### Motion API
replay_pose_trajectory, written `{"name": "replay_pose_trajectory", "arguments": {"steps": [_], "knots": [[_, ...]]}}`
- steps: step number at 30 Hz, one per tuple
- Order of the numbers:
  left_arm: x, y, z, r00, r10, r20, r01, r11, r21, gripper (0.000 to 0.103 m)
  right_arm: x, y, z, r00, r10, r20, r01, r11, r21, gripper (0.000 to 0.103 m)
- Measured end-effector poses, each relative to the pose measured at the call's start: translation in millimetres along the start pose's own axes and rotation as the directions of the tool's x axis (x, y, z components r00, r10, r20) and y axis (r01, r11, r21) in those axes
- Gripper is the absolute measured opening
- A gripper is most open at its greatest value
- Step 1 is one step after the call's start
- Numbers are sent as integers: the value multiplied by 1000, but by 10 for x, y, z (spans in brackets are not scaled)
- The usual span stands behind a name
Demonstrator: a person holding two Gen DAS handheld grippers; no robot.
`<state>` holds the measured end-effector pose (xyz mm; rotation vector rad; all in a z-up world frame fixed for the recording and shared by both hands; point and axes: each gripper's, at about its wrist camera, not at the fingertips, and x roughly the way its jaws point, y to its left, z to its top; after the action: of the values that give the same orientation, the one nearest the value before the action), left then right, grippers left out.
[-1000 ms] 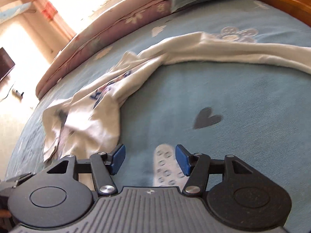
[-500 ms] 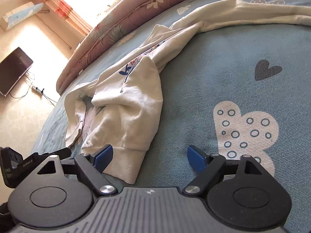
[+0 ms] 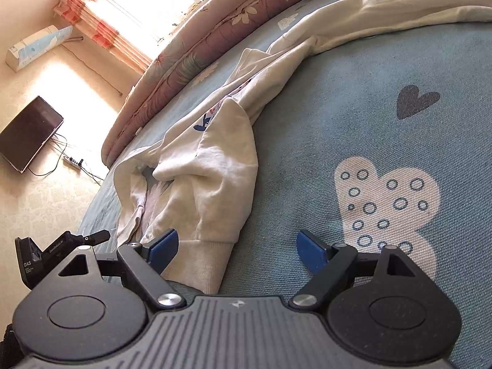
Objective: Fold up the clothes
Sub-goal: 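Move the left gripper over to the other sleeve's ribbed cuff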
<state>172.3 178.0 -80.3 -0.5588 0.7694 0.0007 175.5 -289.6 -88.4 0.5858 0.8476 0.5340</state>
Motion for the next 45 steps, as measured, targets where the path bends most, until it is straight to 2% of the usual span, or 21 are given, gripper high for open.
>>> {"name": "replay_pose_trajectory", "arguments": {"steps": [3, 7, 11, 13, 15, 19, 22, 25, 27, 29, 32, 36, 41, 45], "knots": [[-27, -56, 295, 998, -46, 31, 45, 998, 35, 100, -9, 47, 12, 1000, -22, -7, 22, 1000, -13, 88], [151, -181, 791, 996, -83, 45, 78, 991, 109, 101, -43, 185, 74, 999, -47, 6, 47, 997, -60, 89], [653, -193, 1230, 999, -46, 12, 43, 983, 176, 100, -75, 368, 191, 998, -56, 41, 61, 989, -131, 91], [913, -122, 1416, 1000, -20, -17, 23, 985, 171, 100, -57, 420, 267, 995, -78, 56, 85, 984, -153, 91], [1085, -41, 1608, 1000, -10, -13, 12, 987, 161, 100, -25, 441, 339, 993, -96, 67, 106, 981, -163, 91], [1269, 74, 2027, 997, -64, 34, 59, 990, 130, 100, 117, 383, 463, 989, -132, 73, 141, 979, -149, 91], [1523, 185, 2321, 996, -73, 44, 69, 994, 85, 100, 260, 344, 519, 983, -166, 74, 176, 972, -155, 91], [1918, 357, 2458, 999, -48, -3, 48, 999, 13, 100, 404, 299, 550, 982, -180, 62, 188, 970, -153, 91], [2079, 426, 2440, 1000, -24, -12, 24, 1000, -2, 102, 492, 278, 549, 980, -194, 51, 200, 968, -149, 91], [2067, 389, 2385, 1000, -19, 3, 19, 999, 43, 102, 545, 271, 536, 979, -199, 38, 202, 968, -152, 91], [1953, 308, 2319, 999, 12, -34, -8, 994, 105, 102, 529, 310, 521, 979, -203, 37, 206, 964, -168, 91], [1567, 270, 2179, 998, 7, -66, 2, 991, 136, 102, 417, 409, 497, 982, -183, 50, 189, 966, -176, 91], [990, 205, 1855, 995, -30, -94, 44, 988, 149, 102, 171, 645, 423, 987, -143, 72, 155, 966, -208, 91], [626, 253, 1498, 995, -46, -83, 55, 993, 102, 102, -107, 829, 316, 991, -87, 98, 107, 971, -215, 91]]}}
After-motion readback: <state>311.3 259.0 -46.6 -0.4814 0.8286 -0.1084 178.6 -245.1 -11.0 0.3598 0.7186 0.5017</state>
